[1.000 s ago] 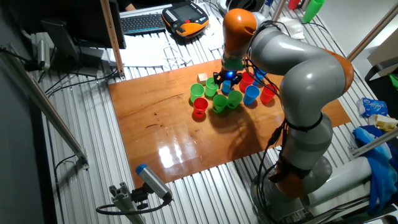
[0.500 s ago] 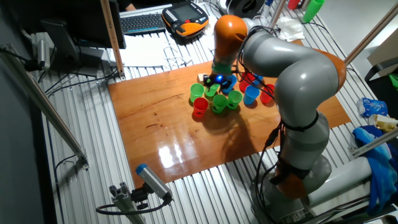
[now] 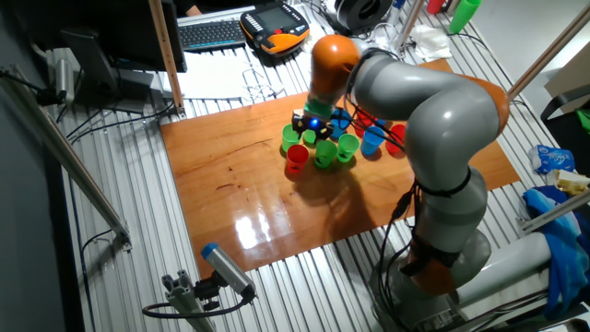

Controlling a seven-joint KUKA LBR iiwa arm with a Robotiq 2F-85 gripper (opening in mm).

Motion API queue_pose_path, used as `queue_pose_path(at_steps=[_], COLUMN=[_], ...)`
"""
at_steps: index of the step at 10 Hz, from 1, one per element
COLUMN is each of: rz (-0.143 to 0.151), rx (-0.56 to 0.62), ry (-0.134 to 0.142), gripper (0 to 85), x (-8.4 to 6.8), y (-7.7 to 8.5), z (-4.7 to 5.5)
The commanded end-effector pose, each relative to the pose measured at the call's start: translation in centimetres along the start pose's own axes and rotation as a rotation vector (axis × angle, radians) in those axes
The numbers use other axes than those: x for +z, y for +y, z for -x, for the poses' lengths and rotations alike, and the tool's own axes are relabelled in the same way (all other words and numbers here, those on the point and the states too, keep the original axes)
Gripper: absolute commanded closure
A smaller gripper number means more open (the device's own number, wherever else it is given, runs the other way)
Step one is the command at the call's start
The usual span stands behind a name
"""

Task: Stack the cups

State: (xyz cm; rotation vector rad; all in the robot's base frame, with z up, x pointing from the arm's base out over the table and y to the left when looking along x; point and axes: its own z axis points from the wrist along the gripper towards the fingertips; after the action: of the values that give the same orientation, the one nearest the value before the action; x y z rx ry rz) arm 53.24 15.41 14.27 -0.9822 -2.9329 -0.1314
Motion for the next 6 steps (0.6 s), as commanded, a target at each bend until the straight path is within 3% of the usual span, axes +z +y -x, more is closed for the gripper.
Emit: queue_pose_path(at_steps=[1,2,4,6], rz=[0.021,0.028,0.013,0.007], rx=[0.237,0.253,0.231,0.251], ry=[-0.013,-0.011,-0.017,-0.042], gripper=[34.0,34.0,34.0,34.0], x=[0.04,0.08,0.19,0.97], y=[0.04,0.08,0.27,0.69], z=[-0.06,-0.1,-0.29,-0.88])
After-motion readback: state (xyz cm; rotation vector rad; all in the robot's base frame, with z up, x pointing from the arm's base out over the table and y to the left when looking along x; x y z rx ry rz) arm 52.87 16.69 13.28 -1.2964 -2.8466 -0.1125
